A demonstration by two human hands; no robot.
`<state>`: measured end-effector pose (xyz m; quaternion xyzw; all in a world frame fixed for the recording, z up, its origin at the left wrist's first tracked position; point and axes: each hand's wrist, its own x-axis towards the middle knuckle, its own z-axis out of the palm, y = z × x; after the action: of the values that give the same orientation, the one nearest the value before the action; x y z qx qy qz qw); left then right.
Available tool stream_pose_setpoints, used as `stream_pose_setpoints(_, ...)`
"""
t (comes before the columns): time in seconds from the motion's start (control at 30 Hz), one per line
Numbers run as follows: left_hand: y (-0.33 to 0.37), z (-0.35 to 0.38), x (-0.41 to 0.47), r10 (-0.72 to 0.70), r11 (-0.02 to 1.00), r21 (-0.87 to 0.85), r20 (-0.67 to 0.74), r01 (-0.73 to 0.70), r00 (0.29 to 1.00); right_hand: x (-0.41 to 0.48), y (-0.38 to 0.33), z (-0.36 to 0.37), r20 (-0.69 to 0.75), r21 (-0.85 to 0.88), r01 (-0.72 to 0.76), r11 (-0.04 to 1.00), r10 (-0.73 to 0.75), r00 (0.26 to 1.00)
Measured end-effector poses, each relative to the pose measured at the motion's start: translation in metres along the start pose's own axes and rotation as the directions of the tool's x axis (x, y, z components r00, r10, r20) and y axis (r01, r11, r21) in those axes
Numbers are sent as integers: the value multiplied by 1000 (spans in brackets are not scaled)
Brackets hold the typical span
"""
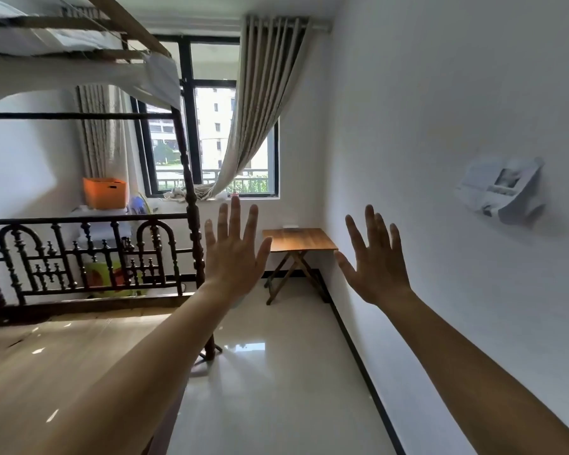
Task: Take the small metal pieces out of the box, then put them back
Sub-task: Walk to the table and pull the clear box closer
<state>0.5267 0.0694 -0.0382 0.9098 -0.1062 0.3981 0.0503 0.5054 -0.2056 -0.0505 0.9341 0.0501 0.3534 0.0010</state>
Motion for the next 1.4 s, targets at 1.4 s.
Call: stream_pose_setpoints(1.4,-309,822,694,-79,996,58,205,68,976,820,76,832,204,133,-82,988,54,978)
